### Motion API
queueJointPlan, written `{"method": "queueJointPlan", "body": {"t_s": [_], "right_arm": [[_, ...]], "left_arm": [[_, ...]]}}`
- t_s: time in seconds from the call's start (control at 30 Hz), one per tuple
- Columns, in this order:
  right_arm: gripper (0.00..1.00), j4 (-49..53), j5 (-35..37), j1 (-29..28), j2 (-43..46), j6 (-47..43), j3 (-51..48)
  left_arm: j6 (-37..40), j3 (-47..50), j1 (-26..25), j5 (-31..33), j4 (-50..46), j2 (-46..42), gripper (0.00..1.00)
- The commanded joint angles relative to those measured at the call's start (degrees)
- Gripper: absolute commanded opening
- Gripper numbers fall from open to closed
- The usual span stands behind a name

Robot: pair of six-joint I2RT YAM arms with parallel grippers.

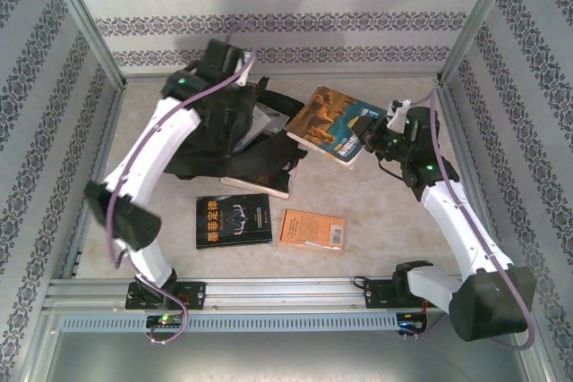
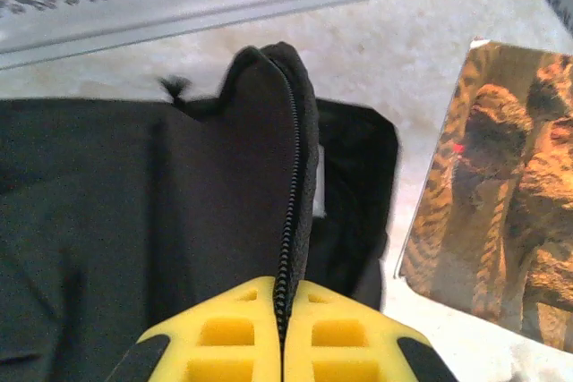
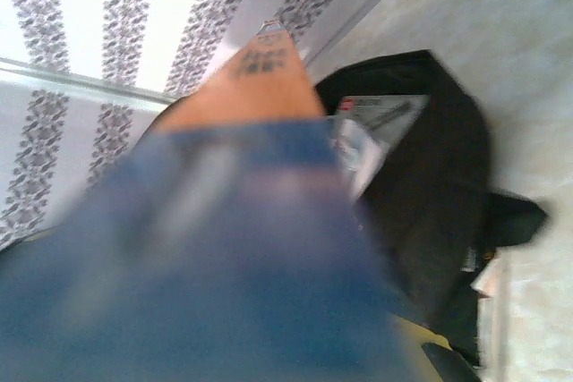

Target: Pack the student bag

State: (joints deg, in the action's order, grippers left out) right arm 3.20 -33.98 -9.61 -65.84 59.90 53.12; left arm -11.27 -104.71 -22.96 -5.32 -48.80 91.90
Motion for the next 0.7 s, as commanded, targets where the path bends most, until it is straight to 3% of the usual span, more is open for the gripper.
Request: {"method": "queueJointPlan", "body": {"t_s": [0.0,0.37,0.67], "right_arm": [[0.00,-8.21,-4.96,-2.12,-3.52,7.82,2.62],[0.00,-11.42,-6.10,-9.92,-17.22,18.24,5.80],[0.00,-13.75,-4.39,-14.19,-22.39,17.18,5.53]], "left_arm": [[-2.58,5.38,1.49,-0.35,10.38,-4.01,0.00],[-8.13,17.89,5.57,-4.70,18.32,-13.39,0.00],[-8.99,20.33,6.85,-8.02,20.84,-14.94,0.00]]}}
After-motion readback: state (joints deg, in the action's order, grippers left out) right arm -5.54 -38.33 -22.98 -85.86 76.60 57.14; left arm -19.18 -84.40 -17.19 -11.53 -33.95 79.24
